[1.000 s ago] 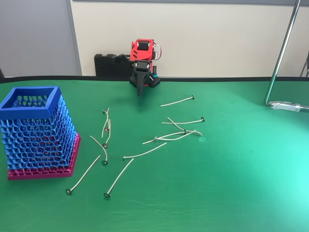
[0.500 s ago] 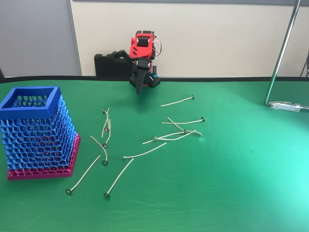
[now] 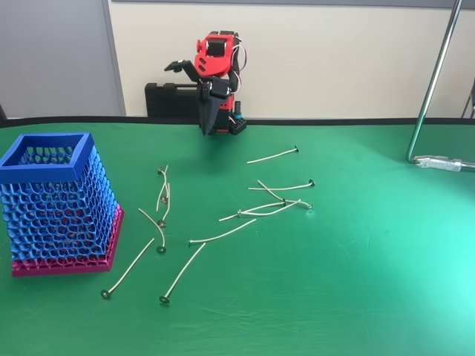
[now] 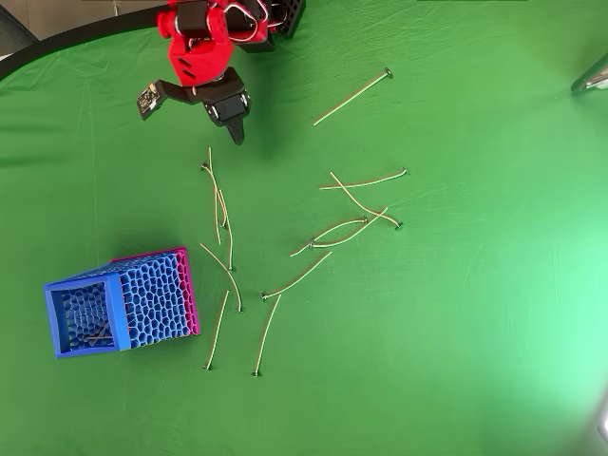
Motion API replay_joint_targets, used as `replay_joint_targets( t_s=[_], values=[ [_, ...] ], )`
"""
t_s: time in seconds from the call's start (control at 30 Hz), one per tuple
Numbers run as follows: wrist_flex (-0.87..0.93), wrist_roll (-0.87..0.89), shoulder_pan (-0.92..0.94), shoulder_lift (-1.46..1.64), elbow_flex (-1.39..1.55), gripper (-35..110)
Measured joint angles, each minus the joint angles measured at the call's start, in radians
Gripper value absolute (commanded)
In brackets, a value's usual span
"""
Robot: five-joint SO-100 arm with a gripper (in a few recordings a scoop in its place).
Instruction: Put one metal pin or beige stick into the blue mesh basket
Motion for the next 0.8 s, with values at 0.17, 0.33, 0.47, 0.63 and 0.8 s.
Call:
replay_joint_targets(
  t_s=[0.17, 0.33, 0.47, 0.63, 0.8],
  values=[
    [0.117, -0.098, 0.028, -0.132, -0.156, 1],
    [0.130, -0.258, 0.092, -0.265, -0.184, 1],
    [0.130, -0.359, 0.160, -0.364, -0.212, 1],
    [0.130, -0.460, 0.201, -0.480, -0.242, 1],
    [0.130, -0.565, 0.236, -0.601, -0.328, 1]
  ],
)
